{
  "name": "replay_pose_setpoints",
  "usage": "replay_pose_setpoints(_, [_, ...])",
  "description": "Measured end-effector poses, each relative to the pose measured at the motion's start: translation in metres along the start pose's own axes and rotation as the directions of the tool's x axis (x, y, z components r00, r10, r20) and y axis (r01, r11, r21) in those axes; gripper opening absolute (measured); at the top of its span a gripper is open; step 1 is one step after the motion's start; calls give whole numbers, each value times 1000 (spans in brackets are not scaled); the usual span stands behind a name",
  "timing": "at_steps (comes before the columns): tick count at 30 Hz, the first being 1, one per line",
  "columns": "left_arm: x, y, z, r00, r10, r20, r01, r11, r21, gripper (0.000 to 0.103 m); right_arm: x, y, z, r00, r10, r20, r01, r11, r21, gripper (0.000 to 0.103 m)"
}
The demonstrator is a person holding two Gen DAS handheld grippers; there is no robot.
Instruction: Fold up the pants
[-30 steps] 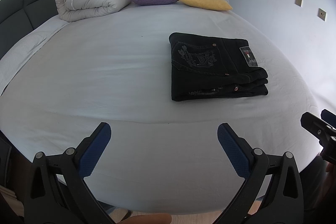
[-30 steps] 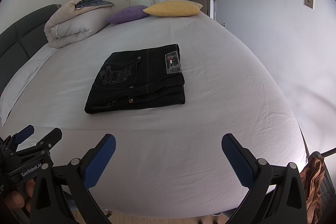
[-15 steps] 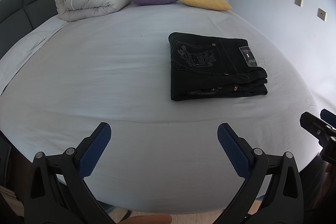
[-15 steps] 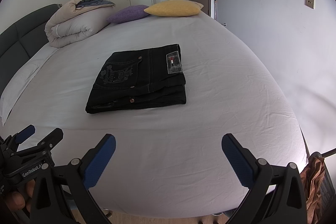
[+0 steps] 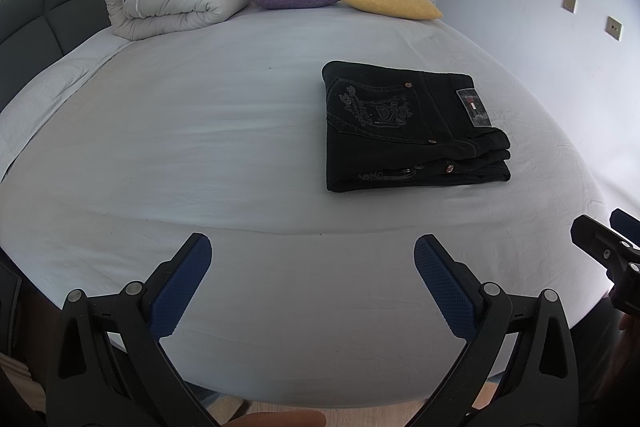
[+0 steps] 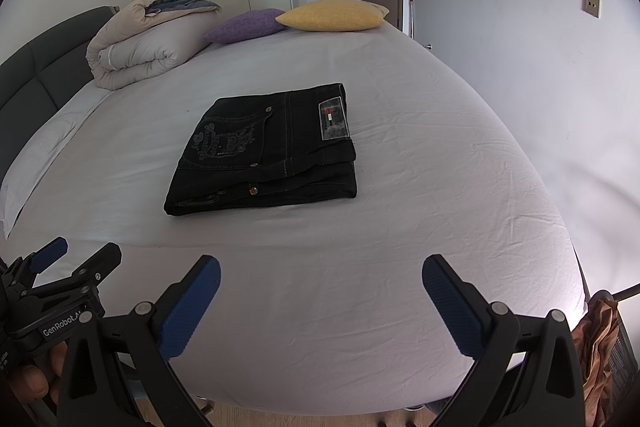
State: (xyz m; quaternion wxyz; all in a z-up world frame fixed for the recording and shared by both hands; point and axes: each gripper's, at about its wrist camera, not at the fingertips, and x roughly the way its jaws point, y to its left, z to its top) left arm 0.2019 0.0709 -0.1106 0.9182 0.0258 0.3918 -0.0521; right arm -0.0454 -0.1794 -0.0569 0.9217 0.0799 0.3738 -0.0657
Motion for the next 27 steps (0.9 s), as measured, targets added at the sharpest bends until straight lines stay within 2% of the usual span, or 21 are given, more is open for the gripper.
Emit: replay_pose_setpoints(27, [0, 3, -5, 1000, -2, -3, 1, 1000, -4, 103, 2, 0, -2, 1000, 8, -3, -8, 1000, -5, 103])
